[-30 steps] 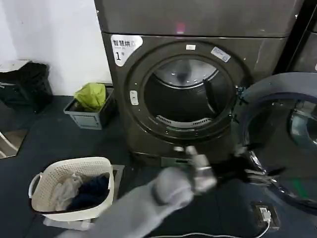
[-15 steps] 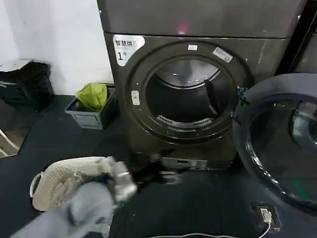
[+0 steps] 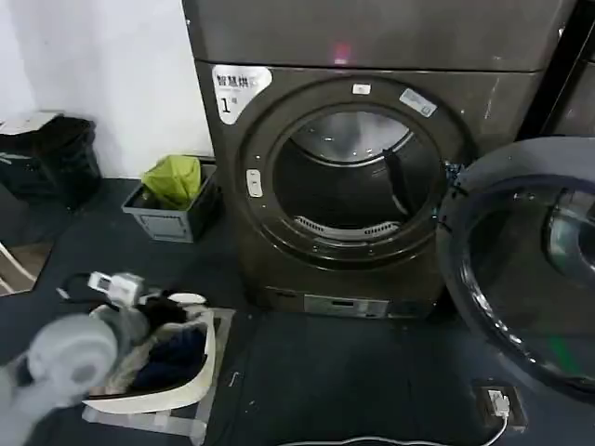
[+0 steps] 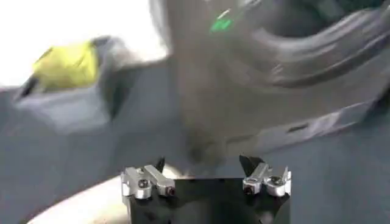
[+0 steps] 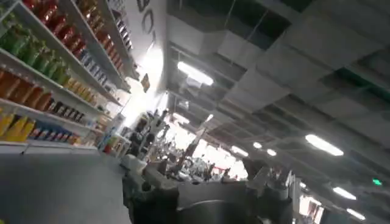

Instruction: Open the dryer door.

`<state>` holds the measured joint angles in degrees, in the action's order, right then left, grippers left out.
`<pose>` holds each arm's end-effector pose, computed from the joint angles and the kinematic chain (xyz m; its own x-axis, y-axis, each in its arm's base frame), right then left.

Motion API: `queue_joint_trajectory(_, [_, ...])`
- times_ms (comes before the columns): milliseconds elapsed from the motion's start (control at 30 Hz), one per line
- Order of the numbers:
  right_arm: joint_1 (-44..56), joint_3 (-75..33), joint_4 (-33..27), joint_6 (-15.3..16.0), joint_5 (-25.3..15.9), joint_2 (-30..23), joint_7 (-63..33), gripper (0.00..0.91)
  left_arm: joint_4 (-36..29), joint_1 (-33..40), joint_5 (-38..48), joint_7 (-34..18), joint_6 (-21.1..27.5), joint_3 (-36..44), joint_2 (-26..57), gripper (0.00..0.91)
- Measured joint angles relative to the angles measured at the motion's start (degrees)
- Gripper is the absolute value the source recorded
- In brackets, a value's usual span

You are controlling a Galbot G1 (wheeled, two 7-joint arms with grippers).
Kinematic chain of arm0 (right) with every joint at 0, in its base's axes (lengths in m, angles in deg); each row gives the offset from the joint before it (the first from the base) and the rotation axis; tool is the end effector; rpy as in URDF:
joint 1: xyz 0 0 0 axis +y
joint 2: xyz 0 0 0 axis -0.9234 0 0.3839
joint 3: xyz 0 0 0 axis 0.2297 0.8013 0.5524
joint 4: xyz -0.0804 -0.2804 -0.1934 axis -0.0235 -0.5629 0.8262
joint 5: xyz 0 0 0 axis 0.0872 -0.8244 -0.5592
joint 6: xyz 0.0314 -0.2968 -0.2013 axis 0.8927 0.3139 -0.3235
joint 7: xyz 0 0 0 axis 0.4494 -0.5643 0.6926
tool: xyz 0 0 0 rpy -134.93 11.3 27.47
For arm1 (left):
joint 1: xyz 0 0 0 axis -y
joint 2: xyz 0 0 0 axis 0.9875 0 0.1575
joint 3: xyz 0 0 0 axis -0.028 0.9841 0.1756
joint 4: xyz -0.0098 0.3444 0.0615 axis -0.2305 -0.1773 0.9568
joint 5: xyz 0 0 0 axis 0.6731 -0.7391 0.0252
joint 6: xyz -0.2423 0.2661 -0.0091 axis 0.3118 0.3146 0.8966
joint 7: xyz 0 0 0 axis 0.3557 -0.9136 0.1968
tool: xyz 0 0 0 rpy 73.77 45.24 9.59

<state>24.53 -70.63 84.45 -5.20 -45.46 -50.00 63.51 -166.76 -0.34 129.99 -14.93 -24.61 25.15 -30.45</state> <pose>-0.1851 -0.3659 -0.1684 0.0532 0.9518 -0.3020 0.8740 -0.1906 -0.4470 0.2963 0.1002 -0.1048 -0.7251 0.0870 0.6831 0.2104 0.9725 0.0995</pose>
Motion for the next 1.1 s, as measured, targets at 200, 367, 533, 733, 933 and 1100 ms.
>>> queue_joint_trajectory(200, [0.7,0.1,-0.9,-0.3,1.7,0.0,0.0,0.907,1.6,2.4,20.0,-13.1,0.0,-0.4,3.5,0.907])
queue_joint_trajectory(367, [1.0,0.2,-2.3,-2.0,2.1,0.1,0.2,0.907,3.1,3.4,34.9,-20.4,-0.1,-0.4,5.8,0.907])
queue_joint_trajectory(533, [0.9,0.5,-2.8,-2.4,2.7,-0.1,0.2,0.907,6.5,5.5,46.3,-23.9,-0.1,0.9,6.1,0.907])
queue_joint_trajectory(733, [1.0,0.4,-3.5,-2.5,3.7,-0.2,0.2,0.907,12.6,8.2,52.6,-25.8,-0.1,2.0,5.3,0.907])
queue_joint_trajectory(933, [1.0,0.1,-4.2,-4.1,4.3,-0.2,1.3,0.907,17.8,10.4,55.1,-26.4,-0.1,2.2,5.0,0.907])
queue_joint_trajectory(1100, [0.9,0.0,-4.4,-5.0,5.1,-0.3,2.1,0.907,20.3,11.8,55.7,-26.4,-0.1,2.7,4.6,0.907])
